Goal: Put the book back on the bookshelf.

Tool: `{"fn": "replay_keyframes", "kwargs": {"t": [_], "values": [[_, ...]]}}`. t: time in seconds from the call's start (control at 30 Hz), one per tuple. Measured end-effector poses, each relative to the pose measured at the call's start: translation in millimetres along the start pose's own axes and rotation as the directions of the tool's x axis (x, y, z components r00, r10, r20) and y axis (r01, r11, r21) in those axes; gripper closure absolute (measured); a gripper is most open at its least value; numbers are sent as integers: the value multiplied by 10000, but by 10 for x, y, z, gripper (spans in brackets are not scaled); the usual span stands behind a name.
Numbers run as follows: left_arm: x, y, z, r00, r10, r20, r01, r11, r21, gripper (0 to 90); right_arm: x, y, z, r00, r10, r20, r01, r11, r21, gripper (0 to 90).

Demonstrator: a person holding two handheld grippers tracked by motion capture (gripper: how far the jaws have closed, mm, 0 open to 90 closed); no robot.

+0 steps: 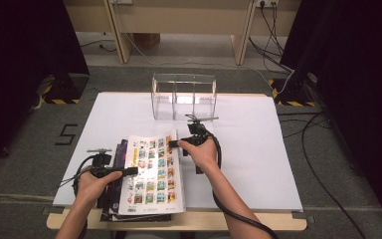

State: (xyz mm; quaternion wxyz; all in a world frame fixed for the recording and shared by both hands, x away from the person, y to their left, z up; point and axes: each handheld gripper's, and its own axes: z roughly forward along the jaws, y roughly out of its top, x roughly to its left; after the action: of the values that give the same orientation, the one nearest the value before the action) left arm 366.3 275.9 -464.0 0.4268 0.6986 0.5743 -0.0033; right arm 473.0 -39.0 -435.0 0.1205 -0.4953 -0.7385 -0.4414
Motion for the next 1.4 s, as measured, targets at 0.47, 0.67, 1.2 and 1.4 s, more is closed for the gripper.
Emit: {"fn": "replay_keyframes", "kwargs": {"t": [0.47, 0.67, 1.2, 1.4], "values": [[35, -53, -112, 9993, -122, -357, 96, 9973, -735, 477, 234, 123, -578, 9892, -1297, 679, 1370, 9837, -1168, 741], [15, -50, -95, 9992, -65, -389, 35, 9970, -778, 478, 371, 152, -790, 9731, -1968, 1197, 2160, 9603, -1768, 742], [-49, -38, -87, 9934, 406, -1074, -512, 9939, -978, 467, 503, 209, -1147, 9430, -2543, 2149, 3138, 8944, -3187, 742], [-47, -40, -102, 9890, 543, -1377, -675, 9933, -935, 461, 525, 215, -1227, 9389, -2530, 2334, 3251, 8745, -3598, 743]]}}
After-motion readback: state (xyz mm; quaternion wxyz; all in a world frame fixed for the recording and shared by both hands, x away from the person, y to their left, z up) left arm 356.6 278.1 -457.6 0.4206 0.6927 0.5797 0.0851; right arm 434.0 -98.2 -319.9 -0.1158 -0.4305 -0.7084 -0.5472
